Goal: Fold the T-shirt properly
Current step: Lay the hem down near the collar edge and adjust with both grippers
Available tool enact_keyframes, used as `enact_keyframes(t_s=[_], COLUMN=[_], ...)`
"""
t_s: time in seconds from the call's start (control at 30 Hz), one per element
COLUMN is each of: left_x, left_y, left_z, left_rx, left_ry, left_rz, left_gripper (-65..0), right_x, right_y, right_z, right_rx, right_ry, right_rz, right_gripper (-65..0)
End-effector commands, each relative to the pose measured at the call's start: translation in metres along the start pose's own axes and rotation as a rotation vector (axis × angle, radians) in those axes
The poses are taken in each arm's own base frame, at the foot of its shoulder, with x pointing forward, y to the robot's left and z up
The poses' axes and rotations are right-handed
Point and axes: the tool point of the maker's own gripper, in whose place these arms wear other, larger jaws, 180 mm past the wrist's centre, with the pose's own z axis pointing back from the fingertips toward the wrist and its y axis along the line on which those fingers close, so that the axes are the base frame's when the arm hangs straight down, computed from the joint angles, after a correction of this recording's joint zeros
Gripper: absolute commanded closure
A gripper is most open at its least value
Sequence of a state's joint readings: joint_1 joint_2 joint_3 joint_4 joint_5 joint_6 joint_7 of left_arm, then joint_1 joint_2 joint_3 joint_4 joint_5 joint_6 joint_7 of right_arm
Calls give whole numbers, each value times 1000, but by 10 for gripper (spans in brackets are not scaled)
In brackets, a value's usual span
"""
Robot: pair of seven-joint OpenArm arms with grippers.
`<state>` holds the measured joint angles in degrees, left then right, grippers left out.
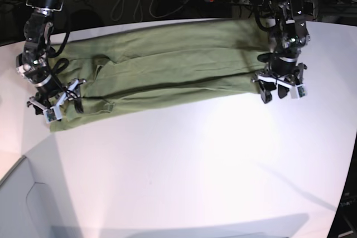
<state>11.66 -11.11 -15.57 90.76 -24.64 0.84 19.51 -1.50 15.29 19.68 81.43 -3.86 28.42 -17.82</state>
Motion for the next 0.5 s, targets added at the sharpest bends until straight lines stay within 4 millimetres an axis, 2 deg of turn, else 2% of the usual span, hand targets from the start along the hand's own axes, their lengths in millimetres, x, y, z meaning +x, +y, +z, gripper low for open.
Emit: enact_keyframes(t_s=[0.0, 0.2, 0.27, 0.47], left_x=[16, 13, 10, -1], left_y=[-2, -2, -3, -7], left_z=[-1, -3, -4, -6], left_rx=[-10, -16, -17, -30], left_ry=[-50, -41, -33, -4], left_rz=[-8, -2, -1, -3], left_gripper=[-318, -311, -275, -114], right_x=[17, 17, 17, 17], right_y=[-7, -7, -7, -7], right_z=[2, 2, 2, 2], right_rx=[-6, -6, -6, -6], right_ry=[-54, -52, -52, -54], right_rz=[16, 16, 16, 15], right_gripper=[-429, -429, -429, -429])
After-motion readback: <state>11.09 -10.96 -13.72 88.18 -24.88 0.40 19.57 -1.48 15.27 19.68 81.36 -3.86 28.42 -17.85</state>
